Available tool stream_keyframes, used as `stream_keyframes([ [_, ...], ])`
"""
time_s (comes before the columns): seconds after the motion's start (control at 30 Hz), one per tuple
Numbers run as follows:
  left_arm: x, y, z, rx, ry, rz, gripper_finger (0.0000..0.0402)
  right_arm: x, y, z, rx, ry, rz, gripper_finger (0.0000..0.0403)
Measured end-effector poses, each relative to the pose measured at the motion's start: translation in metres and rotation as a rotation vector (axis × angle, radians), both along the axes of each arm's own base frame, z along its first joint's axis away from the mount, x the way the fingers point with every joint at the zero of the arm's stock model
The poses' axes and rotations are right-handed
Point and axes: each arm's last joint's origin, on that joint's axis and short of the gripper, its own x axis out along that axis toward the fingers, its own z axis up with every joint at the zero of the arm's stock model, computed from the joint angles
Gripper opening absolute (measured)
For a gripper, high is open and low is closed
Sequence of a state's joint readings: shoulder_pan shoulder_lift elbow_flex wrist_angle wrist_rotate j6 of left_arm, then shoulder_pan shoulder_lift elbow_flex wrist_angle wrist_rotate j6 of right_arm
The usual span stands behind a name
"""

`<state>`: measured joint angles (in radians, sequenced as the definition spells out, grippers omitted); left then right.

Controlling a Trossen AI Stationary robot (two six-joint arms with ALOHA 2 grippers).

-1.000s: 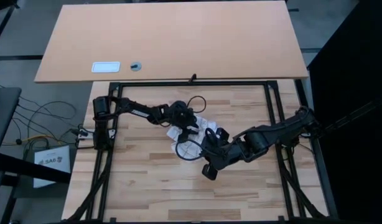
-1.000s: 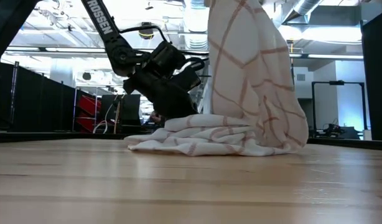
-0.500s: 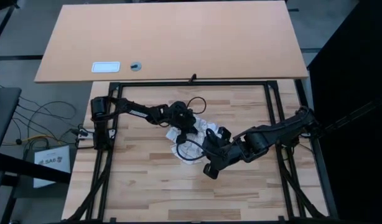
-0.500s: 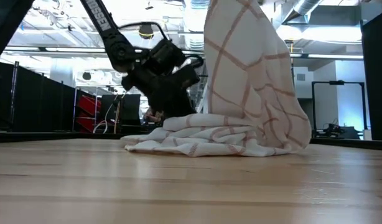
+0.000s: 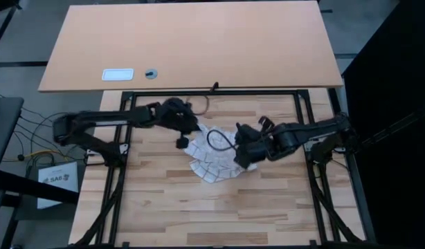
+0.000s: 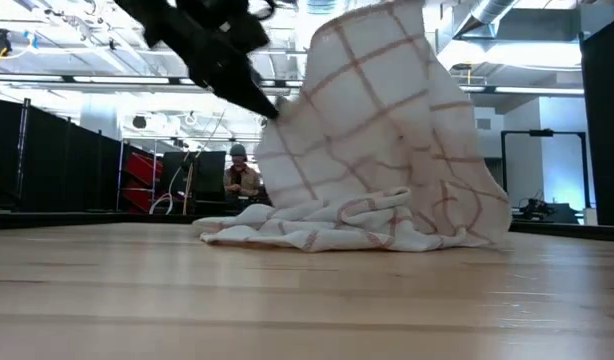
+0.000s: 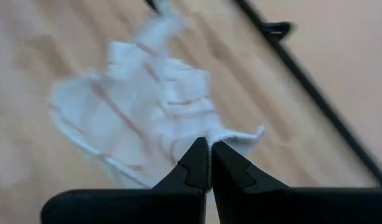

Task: Roll towel
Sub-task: Prepare the white patterned towel

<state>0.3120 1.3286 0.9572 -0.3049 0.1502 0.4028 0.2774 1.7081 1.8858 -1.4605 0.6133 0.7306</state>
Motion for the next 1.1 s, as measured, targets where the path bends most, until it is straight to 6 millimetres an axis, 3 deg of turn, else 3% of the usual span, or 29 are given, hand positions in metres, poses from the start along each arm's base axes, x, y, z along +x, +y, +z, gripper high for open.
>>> stream_keyframes([
  [0.17, -0.042, 0.005, 0.054, 0.072, 0.023, 0.141, 0.0000, 0.001, -0.034, 0.003, -0.044, 0.058, -0.023, 0.0000],
  [0.33, -0.077, 0.007, 0.101, 0.141, 0.048, 0.273, 0.0000, -0.009, -0.065, 0.019, -0.076, 0.028, -0.036, 0.0000],
  [0.5, -0.100, 0.000, 0.142, 0.148, 0.041, 0.314, 0.0000, -0.026, -0.076, 0.042, -0.085, -0.089, -0.043, 0.0000],
  [0.67, -0.114, -0.015, 0.162, 0.095, 0.053, 0.299, 0.0000, -0.041, -0.055, 0.055, -0.065, -0.155, 0.050, 0.0000],
  [0.9, -0.117, -0.045, 0.158, -0.050, 0.150, 0.208, 0.0000, -0.054, -0.012, 0.060, 0.015, -0.188, 0.223, 0.0000],
  [1.1, -0.112, -0.084, 0.158, -0.187, 0.140, 0.110, 0.0000, -0.068, 0.032, 0.060, 0.102, -0.214, 0.353, 0.0000],
])
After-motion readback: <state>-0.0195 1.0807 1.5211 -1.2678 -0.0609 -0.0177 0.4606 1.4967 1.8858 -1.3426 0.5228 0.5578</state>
